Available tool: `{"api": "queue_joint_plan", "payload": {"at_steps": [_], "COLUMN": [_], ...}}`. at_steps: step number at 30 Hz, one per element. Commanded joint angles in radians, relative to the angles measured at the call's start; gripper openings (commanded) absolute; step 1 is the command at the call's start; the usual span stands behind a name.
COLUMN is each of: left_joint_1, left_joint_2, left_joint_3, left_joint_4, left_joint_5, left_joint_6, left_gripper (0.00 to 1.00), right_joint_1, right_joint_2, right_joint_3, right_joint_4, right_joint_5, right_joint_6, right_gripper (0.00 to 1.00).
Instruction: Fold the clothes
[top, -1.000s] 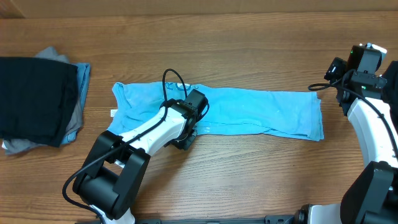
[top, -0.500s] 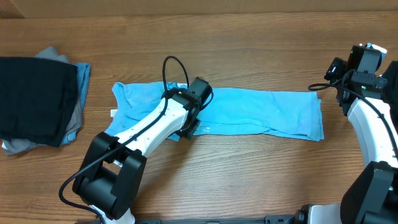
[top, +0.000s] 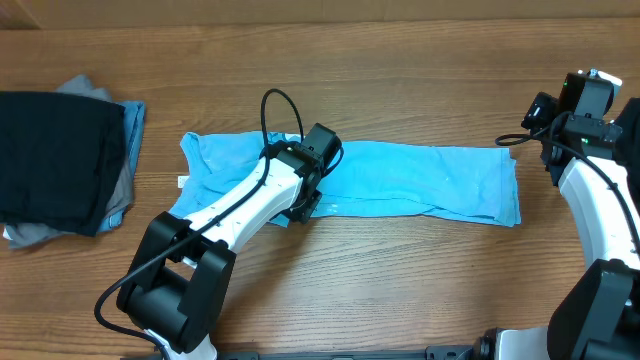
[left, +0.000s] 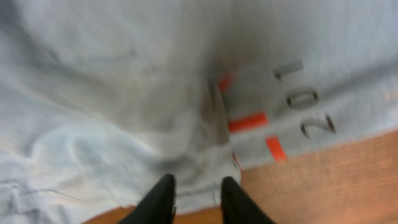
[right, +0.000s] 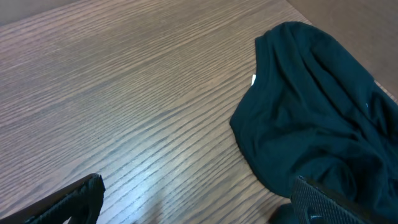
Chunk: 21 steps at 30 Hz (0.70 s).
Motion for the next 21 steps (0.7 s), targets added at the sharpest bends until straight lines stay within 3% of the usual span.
{"api": "queue_joint_plan", "payload": {"at_steps": [1, 13, 21], "left_joint_1": [-0.009, -0.008, -0.008], "left_joint_2": [-0.026, -0.026, -0.026], "left_joint_3": [-0.022, -0.113, -0.127], "left_joint_4": [-0.021, 0.051, 0.095], "left_joint_5": [0.058, 0.054, 0.047], "left_joint_6": [-0.010, -0.029, -0.030], "left_gripper": [0.35, 0.36, 0.31], "right_joint_1": [0.000, 0.000, 0.000], "right_joint_2": [-0.006, -0.006, -0.006], "right_joint_3": [0.006, 0.006, 0.006], "right_joint_4": [0.005, 0.005, 0.005], "right_joint_5": [0.003, 0.003, 0.003], "right_joint_6": [-0.003, -0.003, -0.003], "right_gripper": [1.00, 1.00, 1.00]}}
